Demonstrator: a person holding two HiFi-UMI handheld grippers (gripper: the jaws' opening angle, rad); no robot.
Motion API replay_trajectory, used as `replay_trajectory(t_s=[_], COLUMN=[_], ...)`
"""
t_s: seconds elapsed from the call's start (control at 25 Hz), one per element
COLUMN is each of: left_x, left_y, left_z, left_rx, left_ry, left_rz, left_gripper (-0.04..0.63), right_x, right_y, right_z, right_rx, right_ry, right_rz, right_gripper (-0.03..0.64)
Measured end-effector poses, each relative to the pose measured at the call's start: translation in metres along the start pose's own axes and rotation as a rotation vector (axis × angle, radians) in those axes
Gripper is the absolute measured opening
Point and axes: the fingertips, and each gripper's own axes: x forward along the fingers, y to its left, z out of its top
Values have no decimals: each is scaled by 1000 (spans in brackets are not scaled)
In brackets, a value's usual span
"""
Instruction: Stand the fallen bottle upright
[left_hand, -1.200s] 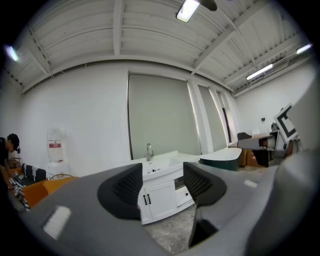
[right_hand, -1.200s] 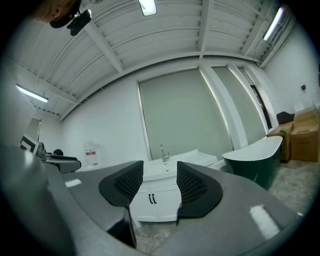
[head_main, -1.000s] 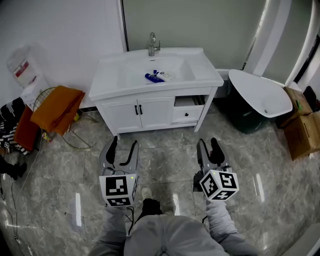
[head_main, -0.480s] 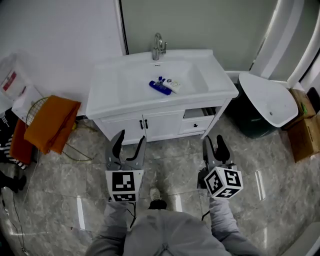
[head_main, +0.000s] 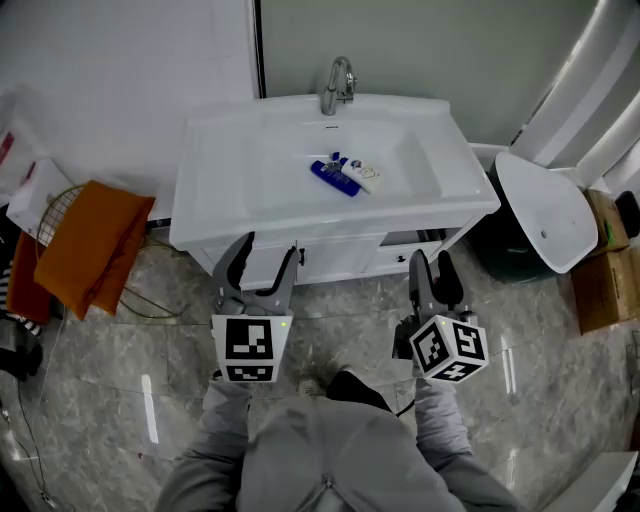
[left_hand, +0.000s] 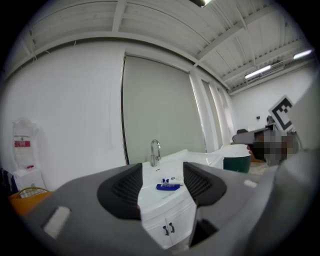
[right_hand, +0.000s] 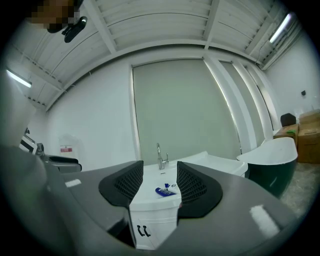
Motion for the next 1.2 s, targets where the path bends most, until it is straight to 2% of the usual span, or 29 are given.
replay_trajectory(t_s=[0.32, 0.52, 0.88, 1.08, 1.2], left_x=[60, 110, 199, 236, 251], left_y=[41, 66, 107, 124, 131], left_z=[-6, -12, 2, 5, 2], left_rx=[-11, -11, 25, 12, -1], left_ry=[8, 41, 88, 102, 109], left_rz=[44, 85, 162, 198, 213], left_gripper=[304, 304, 304, 304, 304], right_x=[91, 164, 291, 347, 375], right_y=[9, 7, 5, 5, 2], right_z=[-8, -15, -18, -26, -40], right_rx=[-8, 10, 36, -4, -72], right_ry=[20, 34, 64, 108, 156], right_rz=[55, 107, 202, 247, 273], right_gripper=[207, 207, 207, 207, 207])
